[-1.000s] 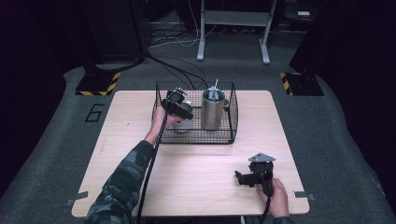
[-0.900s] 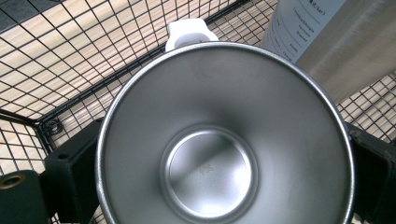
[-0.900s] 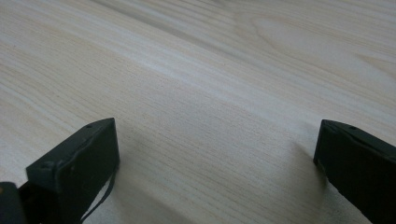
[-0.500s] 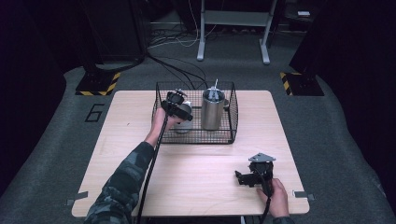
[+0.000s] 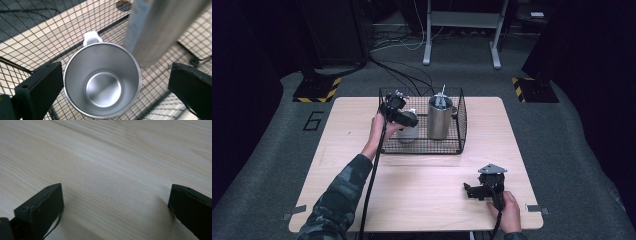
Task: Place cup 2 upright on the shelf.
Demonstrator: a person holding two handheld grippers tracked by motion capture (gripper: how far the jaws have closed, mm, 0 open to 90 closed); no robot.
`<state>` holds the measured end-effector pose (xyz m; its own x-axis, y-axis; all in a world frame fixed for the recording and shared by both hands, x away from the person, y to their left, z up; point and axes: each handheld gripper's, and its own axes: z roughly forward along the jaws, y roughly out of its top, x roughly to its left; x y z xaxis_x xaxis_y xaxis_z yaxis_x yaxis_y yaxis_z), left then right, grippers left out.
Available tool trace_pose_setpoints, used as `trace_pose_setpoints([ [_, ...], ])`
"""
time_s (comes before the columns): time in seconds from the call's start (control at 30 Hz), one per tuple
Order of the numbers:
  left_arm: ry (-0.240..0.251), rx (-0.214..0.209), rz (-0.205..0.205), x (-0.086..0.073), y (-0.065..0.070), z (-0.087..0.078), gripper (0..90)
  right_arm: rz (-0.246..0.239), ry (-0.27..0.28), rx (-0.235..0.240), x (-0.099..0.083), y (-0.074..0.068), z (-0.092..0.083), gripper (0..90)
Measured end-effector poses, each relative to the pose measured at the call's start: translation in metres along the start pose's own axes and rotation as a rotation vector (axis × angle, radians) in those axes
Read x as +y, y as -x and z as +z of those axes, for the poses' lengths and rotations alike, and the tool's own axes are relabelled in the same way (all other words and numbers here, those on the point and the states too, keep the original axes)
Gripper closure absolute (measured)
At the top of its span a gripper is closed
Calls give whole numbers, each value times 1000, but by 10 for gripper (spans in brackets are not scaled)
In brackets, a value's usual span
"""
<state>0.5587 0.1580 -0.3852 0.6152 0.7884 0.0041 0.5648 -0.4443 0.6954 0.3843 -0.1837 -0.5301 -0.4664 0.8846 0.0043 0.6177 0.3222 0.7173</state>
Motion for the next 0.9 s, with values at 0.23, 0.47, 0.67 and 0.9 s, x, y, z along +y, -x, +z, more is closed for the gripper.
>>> trace_pose_setpoints([
  [0.23,78,-22,53,-12,17,-33,1,0,0,0,0,0,0,0],
  [0.47,114,-18,113,-36,30,-63,2,1,0,0,0,0,0,0],
  [0.67,159,-10,105,-64,31,-86,2,0,0,0,0,0,0,0],
  [0.9,159,26,94,-100,26,-98,2,0,0,0,0,0,0,0],
])
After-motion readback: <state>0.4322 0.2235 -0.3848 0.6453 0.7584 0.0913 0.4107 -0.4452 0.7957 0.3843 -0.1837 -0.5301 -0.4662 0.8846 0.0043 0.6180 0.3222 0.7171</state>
